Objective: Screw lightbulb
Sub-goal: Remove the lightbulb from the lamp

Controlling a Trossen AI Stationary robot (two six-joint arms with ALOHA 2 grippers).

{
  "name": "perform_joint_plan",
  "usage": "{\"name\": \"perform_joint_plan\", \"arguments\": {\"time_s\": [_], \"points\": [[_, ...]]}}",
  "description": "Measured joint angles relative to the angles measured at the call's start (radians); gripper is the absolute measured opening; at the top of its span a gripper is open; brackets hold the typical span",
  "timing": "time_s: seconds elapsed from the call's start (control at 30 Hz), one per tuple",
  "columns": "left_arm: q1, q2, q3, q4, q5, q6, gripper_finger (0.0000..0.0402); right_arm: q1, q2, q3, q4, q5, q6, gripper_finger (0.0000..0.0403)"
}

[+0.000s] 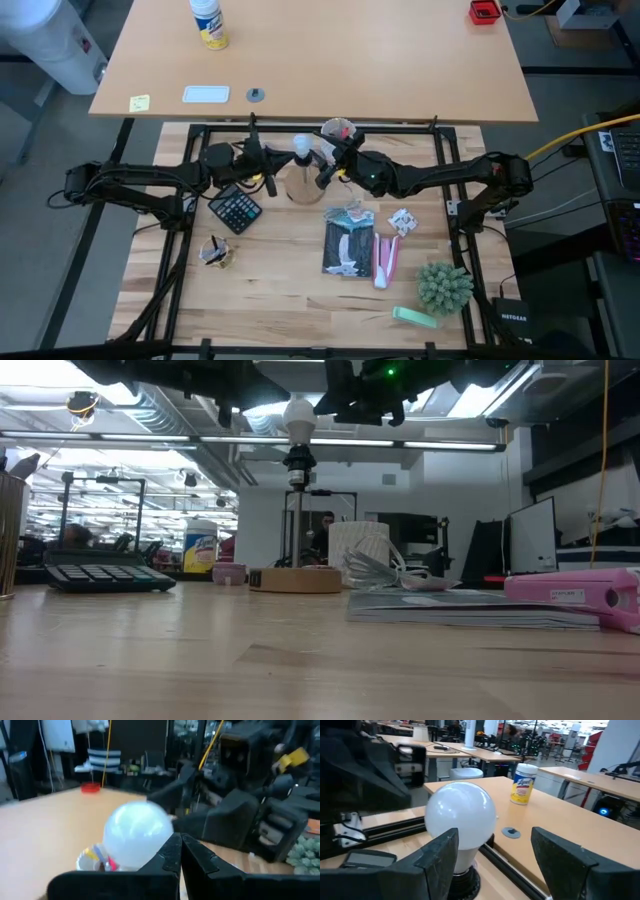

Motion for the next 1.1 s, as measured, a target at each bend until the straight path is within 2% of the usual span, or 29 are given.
{"name": "perform_joint_plan", "arguments": {"time_s": [0.17,0.3,0.43,0.57,0.7,0.9,1.1], "points": [[-0.007,0.0,0.0,0.114,-0.016,0.059,0.0001,0.003,-0.003,0.0,-0.007,0.012,-0.022,0.0255],[-0.001,-0.002,0.0,0.201,-0.131,0.131,0.0001,0.018,-0.015,0.0,-0.009,0.001,-0.023,0.0255],[0.043,0.002,0.0,0.179,-0.186,0.151,0.0001,0.03,-0.023,0.0,-0.007,-0.007,-0.023,0.0255],[0.098,0.039,0.0,0.158,-0.18,0.1,0.0001,0.029,-0.024,0.0,-0.007,-0.007,-0.023,0.0255],[0.123,0.083,0.0,0.163,-0.128,0.074,0.0001,0.029,-0.024,0.0,-0.007,-0.007,-0.023,0.0255],[0.107,0.095,0.0,0.166,-0.088,0.068,0.0001,0.001,-0.006,0.0,-0.005,-0.026,-0.022,0.0255],[0.08,0.091,0.0,0.151,-0.096,0.045,0.0001,-0.019,0.001,0.0,-0.006,-0.051,-0.016,0.0255]]}}
